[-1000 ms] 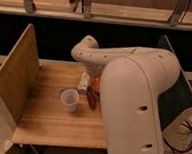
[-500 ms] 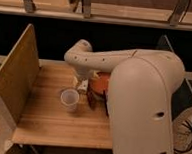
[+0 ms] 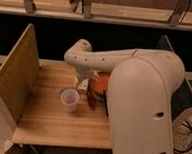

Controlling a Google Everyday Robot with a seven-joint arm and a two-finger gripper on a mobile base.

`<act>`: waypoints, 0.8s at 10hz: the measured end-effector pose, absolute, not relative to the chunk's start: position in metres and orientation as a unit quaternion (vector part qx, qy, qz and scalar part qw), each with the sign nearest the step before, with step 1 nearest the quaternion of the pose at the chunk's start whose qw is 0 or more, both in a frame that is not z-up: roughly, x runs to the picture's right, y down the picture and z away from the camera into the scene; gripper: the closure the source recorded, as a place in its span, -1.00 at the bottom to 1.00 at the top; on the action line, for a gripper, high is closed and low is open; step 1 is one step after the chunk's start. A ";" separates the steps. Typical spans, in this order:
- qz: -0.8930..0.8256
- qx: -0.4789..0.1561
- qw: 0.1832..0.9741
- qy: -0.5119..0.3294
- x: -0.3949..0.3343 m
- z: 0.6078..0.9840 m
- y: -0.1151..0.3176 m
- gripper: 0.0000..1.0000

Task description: Place the white sponge in the ceramic cup

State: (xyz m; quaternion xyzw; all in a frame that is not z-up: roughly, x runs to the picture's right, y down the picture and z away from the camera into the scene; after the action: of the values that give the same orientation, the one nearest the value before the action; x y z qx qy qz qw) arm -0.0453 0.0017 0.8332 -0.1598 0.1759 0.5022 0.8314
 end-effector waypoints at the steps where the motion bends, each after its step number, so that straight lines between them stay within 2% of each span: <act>1: 0.492 -0.144 0.843 0.163 -0.056 0.834 -0.014 -0.60; 4: 0.462 -0.120 0.871 0.119 -0.093 0.839 -0.047 -0.60; 8: 0.466 -0.200 0.858 0.084 -0.138 0.874 0.003 -0.60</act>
State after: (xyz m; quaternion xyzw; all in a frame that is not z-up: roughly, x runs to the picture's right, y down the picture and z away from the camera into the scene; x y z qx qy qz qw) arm -0.1385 0.0028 0.8740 -0.1997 0.0842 0.4659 0.8579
